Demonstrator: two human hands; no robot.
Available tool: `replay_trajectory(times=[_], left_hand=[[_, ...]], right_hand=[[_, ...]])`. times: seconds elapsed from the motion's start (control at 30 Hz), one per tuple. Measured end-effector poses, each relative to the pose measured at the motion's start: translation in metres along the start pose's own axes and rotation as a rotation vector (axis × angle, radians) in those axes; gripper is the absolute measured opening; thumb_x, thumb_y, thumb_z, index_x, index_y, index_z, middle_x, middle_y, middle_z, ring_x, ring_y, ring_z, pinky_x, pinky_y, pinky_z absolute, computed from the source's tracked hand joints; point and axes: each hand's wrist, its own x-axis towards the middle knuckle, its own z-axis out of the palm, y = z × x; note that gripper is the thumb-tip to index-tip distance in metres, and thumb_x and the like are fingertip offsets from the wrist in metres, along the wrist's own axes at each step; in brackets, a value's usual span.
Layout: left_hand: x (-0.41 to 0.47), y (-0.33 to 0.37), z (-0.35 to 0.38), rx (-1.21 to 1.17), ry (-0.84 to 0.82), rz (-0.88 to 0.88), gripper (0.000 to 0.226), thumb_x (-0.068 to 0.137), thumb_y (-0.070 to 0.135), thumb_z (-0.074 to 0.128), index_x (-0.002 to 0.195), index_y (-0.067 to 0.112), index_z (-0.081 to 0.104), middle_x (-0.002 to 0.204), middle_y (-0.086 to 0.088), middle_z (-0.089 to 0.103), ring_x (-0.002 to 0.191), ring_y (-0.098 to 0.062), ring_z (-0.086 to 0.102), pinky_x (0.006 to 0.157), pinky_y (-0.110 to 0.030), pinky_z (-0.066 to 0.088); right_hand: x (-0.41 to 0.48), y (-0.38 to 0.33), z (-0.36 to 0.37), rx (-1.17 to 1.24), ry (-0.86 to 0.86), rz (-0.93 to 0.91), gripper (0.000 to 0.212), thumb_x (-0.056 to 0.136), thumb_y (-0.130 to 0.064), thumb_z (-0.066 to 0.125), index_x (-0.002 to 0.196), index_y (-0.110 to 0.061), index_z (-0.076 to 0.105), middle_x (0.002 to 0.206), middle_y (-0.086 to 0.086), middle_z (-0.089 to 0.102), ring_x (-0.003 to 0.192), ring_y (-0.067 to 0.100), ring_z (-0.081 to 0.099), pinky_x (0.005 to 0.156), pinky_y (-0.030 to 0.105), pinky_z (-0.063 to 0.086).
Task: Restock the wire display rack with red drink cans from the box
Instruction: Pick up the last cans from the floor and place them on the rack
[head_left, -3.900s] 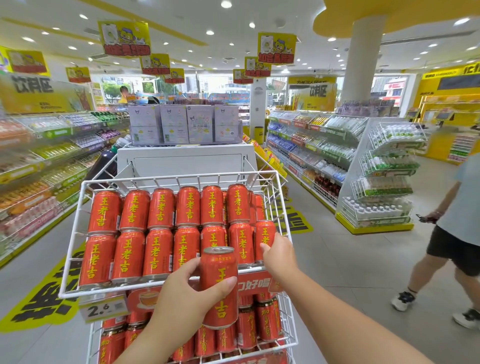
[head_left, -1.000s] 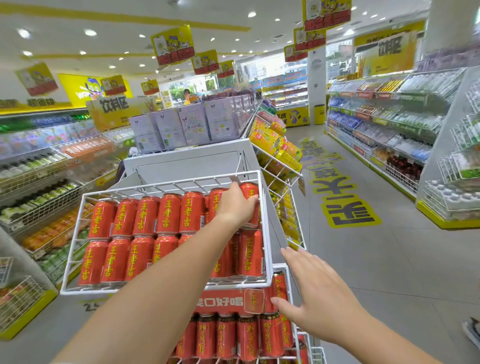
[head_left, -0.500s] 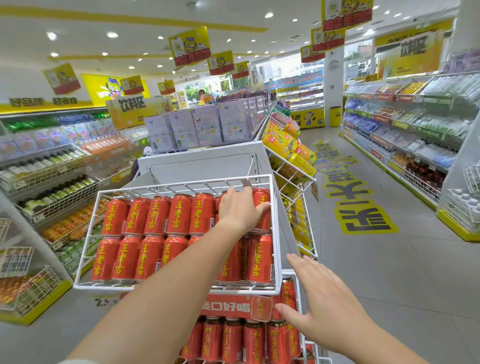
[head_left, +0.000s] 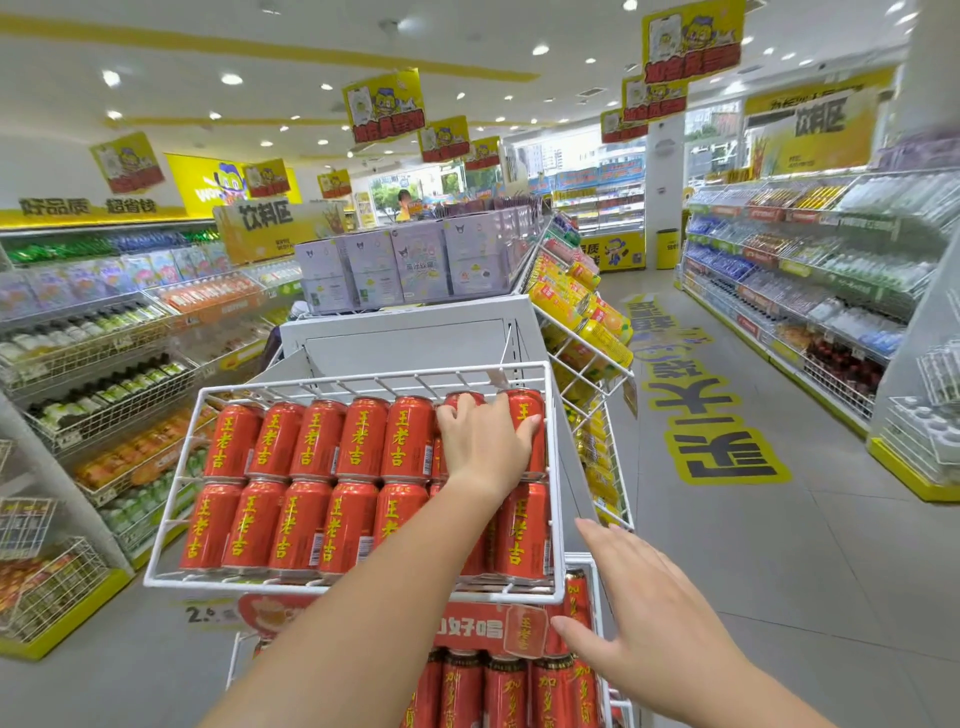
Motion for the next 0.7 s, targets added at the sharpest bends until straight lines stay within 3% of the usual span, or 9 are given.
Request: replay_trajectory(times=[0.13,0.27,0.47,0.7], left_hand=[[-0.003,-0.002,0.005,0.014,0.072,0.015,0.056,0.099,0.063,0.039,0.120,0.019,0.065,0.121,-0.008,0.059,0.115,-0.031,0.049,0.096,-0.047,0.034],[0.003,-0.009,0.007,-0.031,0.036,0.048,0.059,0.100,0.065,0.035,0.127,0.020,0.062,0.124,-0.005,0.060,0.119,-0.029,0.049,0.097,-0.047,0.031],[0.003,-0.024,0.003,0.036,-0.012,0.169,0.061,0.099,0.065,0.036,0.136,0.020,0.053,0.131,-0.004,0.058,0.124,-0.028,0.048,0.102,-0.049,0.032],[-0.020,-0.040,0.006,0.009,-0.012,0.365,0.083,0.095,0.064,0.049,0.160,0.020,0.023,0.156,-0.009,0.038,0.138,-0.030,0.040,0.109,-0.048,0.031]], right_hand=[[-0.001,0.001,-0.007,-0.004,-0.003,0.003,0.092,0.083,-0.076,0.039,0.157,-0.037,-0.002,0.163,-0.022,0.004,0.151,0.002,0.001,0.120,0.023,0.003],[0.000,0.002,-0.009,-0.008,-0.013,0.000,0.095,0.078,-0.079,0.031,0.157,-0.036,0.000,0.163,-0.022,0.006,0.151,0.002,0.002,0.120,0.024,0.004],[0.006,-0.002,-0.009,-0.028,-0.021,-0.012,0.091,0.086,-0.075,0.039,0.157,-0.035,-0.001,0.164,-0.019,0.007,0.151,0.004,0.003,0.122,0.026,0.005],[0.012,-0.007,-0.009,-0.061,-0.034,-0.023,0.091,0.087,-0.074,0.039,0.157,-0.035,-0.001,0.165,-0.018,0.007,0.152,0.006,0.003,0.122,0.028,0.006]])
